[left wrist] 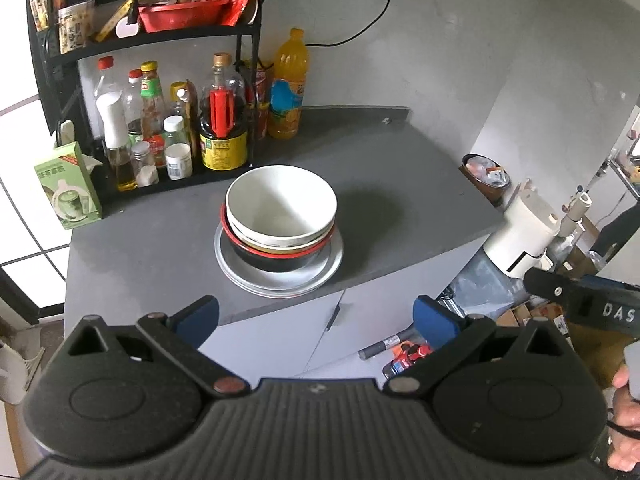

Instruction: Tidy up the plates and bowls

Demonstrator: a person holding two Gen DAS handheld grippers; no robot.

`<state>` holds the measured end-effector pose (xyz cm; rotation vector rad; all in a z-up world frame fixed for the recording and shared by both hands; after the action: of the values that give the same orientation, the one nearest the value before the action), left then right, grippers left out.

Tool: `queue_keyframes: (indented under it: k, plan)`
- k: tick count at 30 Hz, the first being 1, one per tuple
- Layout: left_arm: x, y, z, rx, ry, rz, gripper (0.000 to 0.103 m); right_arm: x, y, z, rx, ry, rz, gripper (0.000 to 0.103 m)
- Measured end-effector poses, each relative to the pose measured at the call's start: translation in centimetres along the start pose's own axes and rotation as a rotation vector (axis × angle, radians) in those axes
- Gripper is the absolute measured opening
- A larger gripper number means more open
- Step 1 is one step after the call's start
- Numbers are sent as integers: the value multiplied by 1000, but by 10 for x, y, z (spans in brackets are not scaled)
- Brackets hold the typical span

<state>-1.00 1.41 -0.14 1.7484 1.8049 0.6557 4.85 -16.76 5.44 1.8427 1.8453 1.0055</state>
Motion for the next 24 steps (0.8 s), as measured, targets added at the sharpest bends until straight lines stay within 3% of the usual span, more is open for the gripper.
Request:
queue_keyframes:
  k: [16,24]
  plan:
    - [8,-2,15,22,37,14,102,1,-5,9,38,9,-4,103]
    - [8,1,18,33,14,11,102,1,-4,10,29,9,-8,103]
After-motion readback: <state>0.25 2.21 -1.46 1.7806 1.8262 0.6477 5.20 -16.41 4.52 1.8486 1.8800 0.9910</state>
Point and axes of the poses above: each gripper's, at about its wrist camera, not at the fingertips, and z roughly the way its jaws point, x to its left, y to its top, the point moved 4 cm from there along z, roughly the way its jaws point, and after that the axes turned 7 degrees about z, right-handed, at the moved point
